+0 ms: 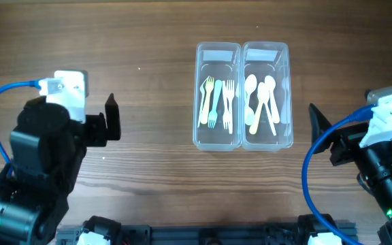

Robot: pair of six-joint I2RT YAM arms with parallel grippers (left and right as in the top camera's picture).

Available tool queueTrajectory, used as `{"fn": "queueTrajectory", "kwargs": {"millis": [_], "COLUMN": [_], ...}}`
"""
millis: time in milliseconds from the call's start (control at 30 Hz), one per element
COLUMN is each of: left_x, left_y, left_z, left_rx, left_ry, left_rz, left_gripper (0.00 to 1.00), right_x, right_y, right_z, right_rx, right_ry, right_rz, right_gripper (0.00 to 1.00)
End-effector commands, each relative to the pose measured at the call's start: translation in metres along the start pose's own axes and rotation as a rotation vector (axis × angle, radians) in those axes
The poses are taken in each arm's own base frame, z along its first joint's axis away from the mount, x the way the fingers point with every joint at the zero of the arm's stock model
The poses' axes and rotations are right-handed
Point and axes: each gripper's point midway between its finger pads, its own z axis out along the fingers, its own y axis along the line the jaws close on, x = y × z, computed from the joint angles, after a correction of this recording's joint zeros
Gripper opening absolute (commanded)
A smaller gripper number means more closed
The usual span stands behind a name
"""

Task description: Pack container

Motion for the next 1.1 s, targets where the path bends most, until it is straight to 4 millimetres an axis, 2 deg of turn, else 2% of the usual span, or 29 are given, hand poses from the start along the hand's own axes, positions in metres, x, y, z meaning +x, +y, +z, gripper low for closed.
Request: {"fn": "queueTrajectory", "kwargs": {"millis": [0, 267, 1067], "left_x": [0.008, 0.009, 0.009], "left_y": [0.0, 0.0, 0.0], "left_z": [0.0, 0.0, 0.0], "left_rx": [0.005, 0.005, 0.005], "left_ry": [0.033, 0.037, 0.037], "left_rz": [0.023, 0.025, 0.025], "left_gripper": [1.0, 1.0, 1.0], "right_x": [0.005, 0.027, 0.03], "right_y": [-0.003, 0.0, -0.002], "right_z": [0.001, 0.0, 0.003], "right_rx": [0.016, 0.004, 0.015], "right_ry": [0.027, 0.115, 0.131], "right_rz": [-0.01, 0.004, 0.001], "right_gripper": [1.0, 1.0, 1.0]}}
